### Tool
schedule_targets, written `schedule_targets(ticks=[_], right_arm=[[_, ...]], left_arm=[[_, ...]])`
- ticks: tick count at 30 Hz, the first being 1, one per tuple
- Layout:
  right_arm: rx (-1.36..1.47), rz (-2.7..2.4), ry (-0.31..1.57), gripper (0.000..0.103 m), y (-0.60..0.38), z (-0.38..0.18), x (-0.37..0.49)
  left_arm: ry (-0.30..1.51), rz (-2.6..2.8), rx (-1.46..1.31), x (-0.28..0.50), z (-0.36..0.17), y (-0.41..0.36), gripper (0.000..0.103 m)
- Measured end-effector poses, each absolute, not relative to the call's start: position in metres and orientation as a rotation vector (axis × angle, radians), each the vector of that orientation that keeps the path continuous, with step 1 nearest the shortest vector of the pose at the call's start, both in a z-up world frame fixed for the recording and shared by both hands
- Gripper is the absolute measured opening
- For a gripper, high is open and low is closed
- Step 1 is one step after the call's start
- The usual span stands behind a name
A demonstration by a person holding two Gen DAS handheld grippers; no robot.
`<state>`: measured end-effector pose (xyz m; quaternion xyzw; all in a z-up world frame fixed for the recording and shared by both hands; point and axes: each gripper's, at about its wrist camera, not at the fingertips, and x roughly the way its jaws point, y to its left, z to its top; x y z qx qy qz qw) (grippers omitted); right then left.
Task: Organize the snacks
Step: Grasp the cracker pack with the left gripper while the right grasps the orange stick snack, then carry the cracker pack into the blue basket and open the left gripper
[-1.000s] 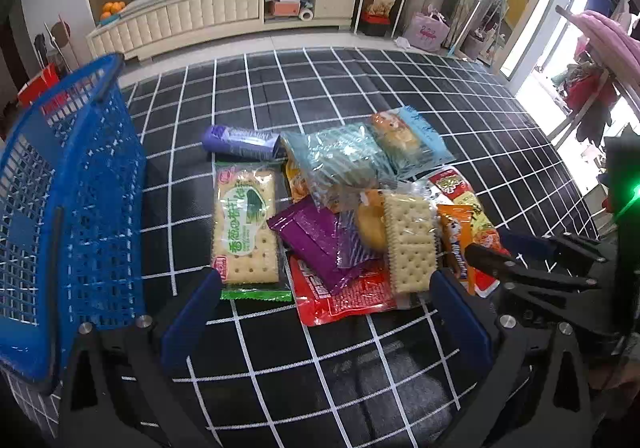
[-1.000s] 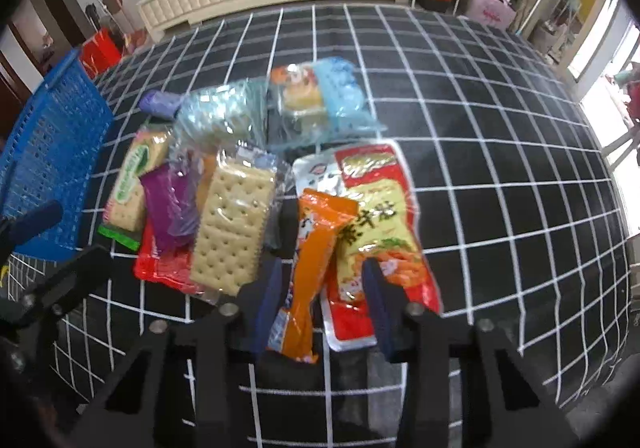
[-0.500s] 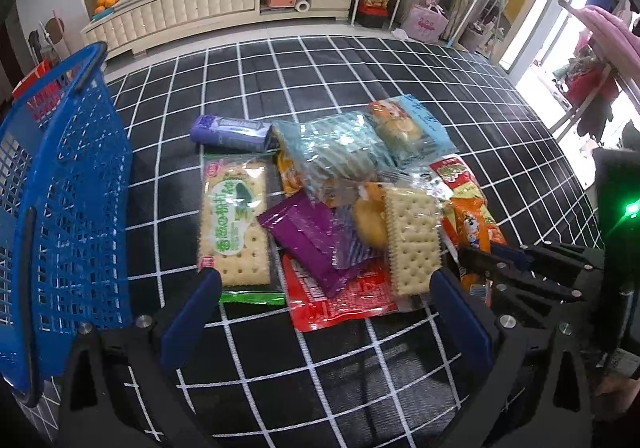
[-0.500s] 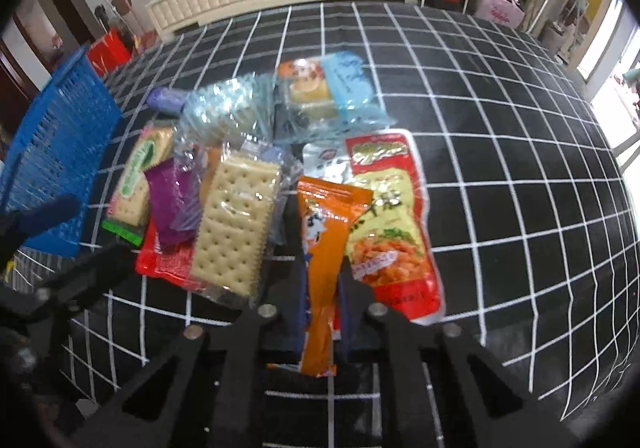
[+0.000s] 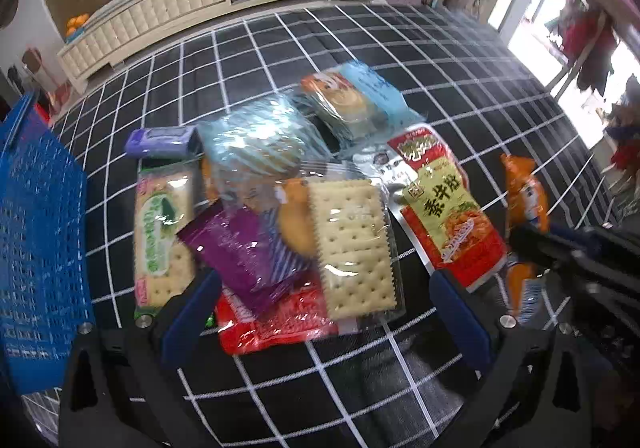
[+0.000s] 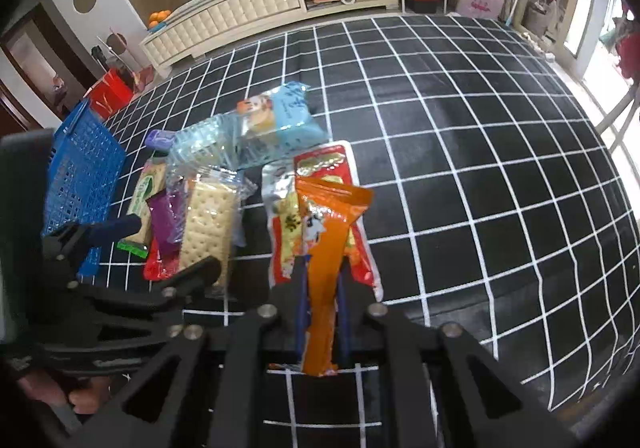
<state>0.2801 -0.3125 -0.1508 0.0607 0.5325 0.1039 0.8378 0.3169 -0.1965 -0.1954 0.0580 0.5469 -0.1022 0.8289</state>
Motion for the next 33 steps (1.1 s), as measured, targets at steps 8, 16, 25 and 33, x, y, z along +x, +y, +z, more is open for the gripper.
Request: schedule_targets(ticks=[8, 16, 25, 33], right_arm=[[0.154, 0.244, 1.136, 0.017, -0.317, -0.163, 0.284], [0.149, 0.253, 1.130, 0.017, -0.318, -0.161, 0.284], [0.138, 0.244, 1.100, 0.017, -0.312, -0.140, 0.273], [0.087, 0.271, 1.001, 0.017, -0.277, -0.086, 0.255]], left_arm=[[1.197, -0.160, 0.185, 0.333, -0.220, -0.214, 0.096], [1.212, -0.127, 0.195, 0.337, -0.229, -0.216, 0.063], [1.189, -0.179, 0.115, 0.319, -0.208, -0.201, 0.043], [1.082, -0.185, 0.087, 0.284, -0.154, -0.175, 0.043]])
